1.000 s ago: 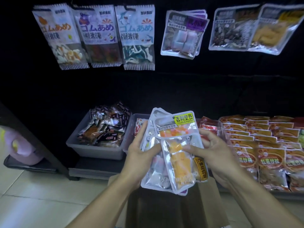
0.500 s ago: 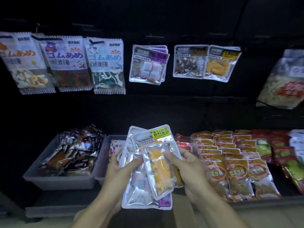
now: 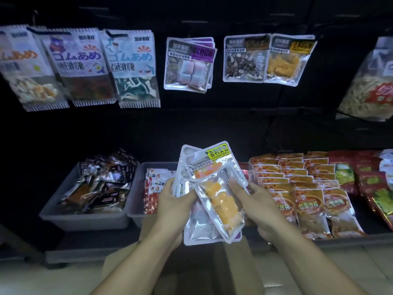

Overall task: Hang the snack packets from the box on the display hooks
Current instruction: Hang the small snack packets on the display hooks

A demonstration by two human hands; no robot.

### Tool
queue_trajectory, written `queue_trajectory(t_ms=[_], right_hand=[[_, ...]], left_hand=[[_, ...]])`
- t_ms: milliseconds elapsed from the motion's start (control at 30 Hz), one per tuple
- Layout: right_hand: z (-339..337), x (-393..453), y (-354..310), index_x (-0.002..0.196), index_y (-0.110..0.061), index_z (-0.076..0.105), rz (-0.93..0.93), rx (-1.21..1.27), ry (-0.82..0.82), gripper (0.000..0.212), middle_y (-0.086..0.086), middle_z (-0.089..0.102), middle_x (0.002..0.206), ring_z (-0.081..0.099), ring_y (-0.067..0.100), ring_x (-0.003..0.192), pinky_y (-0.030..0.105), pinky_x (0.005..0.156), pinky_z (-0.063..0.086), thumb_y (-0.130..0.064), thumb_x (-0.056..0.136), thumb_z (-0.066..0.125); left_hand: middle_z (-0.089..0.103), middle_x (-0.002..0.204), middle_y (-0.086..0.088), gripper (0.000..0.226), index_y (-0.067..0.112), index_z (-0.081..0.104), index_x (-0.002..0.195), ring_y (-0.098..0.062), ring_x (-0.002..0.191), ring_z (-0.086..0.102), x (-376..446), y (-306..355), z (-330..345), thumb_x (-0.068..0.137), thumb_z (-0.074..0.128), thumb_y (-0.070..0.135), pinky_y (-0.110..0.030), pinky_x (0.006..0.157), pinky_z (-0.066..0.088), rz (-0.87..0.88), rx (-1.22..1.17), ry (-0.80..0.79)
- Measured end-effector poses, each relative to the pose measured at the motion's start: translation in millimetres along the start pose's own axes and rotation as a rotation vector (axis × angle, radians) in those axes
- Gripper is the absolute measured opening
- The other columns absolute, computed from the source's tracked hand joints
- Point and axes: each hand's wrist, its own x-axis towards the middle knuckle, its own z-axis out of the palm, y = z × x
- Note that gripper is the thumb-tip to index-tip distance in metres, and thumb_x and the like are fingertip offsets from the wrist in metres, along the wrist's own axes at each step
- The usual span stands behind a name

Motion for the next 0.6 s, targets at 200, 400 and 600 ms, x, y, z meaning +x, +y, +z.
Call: queue_trajectory(t_ms=[200, 400, 600], right_hand=[[-28.7, 3.4, 5.8, 0.123, -0.008, 0.067, 0.119, 0.113, -0.174, 0.06, 0.013, 0.081, 0.106, 0.078, 0.026, 0.085, 0.034, 0.061, 0.061, -0.033, 0.072, 0.082], [-49.0, 5.2, 8.2, 0.131, 0.001, 0.063, 0.152, 0.248, -0.217, 0.063, 0.02, 0.077, 0.118, 0.075, 0.035, 0.105, 0.051, 0.094, 0.061, -0.013, 0.073, 0.084], [-51.2, 0.5, 6.6, 0.113, -0.008, 0.075, -0.033, 0.366, 0.075, 0.037, 0.014, 0.081, 0.102, 0.079, 0.027, 0.082, 0.039, 0.06, 0.064, -0.02, 0.078, 0.083]], left_hand=[[0.084, 0.095, -0.003, 0.035, 0.018, 0.07, 0.118, -0.026, 0.082, 0.082, 8.9, -8.3, 6.0, 0.089, 0.082, 0.003, -0.044, 0.071, 0.065, 0.015, -0.028, 0.084], [0.083, 0.095, -0.003, 0.035, 0.02, 0.066, 0.114, -0.025, 0.082, 0.082, 12.0, -7.2, 11.9, 0.087, 0.084, 0.005, -0.043, 0.073, 0.065, 0.063, -0.074, 0.115], [0.084, 0.097, -0.003, 0.042, 0.022, 0.067, 0.114, -0.028, 0.085, 0.082, 12.0, -9.8, 16.6, 0.081, 0.09, 0.011, -0.05, 0.074, 0.066, 0.062, -0.032, 0.099]])
